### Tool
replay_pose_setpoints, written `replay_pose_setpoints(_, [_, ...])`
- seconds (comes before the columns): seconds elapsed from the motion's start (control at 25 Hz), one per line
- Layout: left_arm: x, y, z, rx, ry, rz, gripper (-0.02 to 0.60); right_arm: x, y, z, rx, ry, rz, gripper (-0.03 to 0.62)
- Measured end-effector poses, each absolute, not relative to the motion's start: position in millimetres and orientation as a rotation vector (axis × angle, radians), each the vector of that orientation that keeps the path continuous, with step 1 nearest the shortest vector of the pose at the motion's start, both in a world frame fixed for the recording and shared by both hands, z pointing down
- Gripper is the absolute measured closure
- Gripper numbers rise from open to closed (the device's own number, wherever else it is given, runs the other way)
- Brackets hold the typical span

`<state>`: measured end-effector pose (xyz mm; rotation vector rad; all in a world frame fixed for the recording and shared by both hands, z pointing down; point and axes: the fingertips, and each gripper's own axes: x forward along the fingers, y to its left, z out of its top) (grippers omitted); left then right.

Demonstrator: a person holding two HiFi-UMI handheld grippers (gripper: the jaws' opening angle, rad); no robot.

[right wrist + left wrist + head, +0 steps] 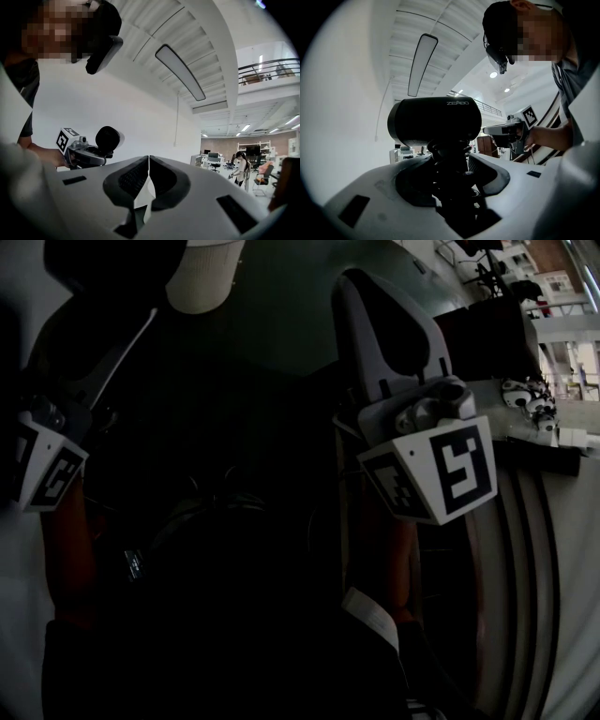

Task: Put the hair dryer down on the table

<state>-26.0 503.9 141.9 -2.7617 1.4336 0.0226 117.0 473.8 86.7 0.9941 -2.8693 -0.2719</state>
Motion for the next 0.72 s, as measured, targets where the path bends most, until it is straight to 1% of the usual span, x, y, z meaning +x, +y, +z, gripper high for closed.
replay_pose_setpoints(0.2, [-10, 504, 139, -2.732, 1.415, 0.016, 0.37, 138, 472, 82, 1.049, -2.876, -0.291, 0.585])
replay_pose_setpoints(0.44, [55, 485, 151, -2.669, 1.444, 0.016, 0.37, 210, 448, 101, 1.065, -2.904, -0.218, 0.585])
replay_pose_setpoints(0.52, [50, 482, 156, -2.662, 1.441, 0.003, 0.37, 207, 444, 101, 1.075, -2.887, -0.222, 0.585])
replay_pose_setpoints(0.72, [7, 472, 148, -2.68, 1.443, 0.012, 0.37, 164, 434, 91, 1.061, -2.865, -0.242, 0.585])
